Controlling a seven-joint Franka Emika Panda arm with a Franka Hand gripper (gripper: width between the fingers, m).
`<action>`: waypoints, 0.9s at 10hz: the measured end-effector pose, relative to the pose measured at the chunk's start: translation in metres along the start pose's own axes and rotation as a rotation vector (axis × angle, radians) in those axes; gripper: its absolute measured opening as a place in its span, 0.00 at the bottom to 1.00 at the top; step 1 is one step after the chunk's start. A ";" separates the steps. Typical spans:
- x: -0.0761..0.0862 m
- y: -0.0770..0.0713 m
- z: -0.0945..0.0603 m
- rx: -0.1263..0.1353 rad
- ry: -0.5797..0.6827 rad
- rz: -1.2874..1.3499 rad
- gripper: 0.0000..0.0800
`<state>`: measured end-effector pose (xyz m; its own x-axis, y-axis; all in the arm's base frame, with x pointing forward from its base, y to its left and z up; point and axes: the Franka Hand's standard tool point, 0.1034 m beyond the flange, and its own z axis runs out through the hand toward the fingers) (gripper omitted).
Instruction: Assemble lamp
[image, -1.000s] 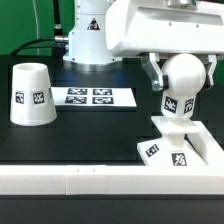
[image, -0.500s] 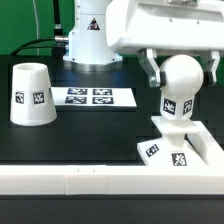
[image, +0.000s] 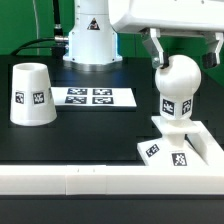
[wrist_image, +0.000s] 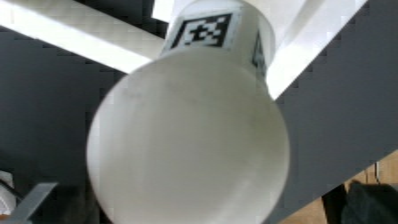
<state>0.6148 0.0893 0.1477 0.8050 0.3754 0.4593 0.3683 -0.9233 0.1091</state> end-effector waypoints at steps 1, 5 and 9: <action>-0.003 -0.002 0.002 0.008 -0.030 -0.001 0.87; -0.008 0.000 0.005 0.082 -0.326 -0.001 0.87; -0.004 0.001 0.014 0.117 -0.452 -0.001 0.87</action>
Offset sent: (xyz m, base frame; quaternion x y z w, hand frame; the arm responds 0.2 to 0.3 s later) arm 0.0064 -0.0106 -0.0006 0.0100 -0.1974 -0.0218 0.9800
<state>0.6179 0.0882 0.1337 0.9170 0.3981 0.0261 0.3983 -0.9173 -0.0023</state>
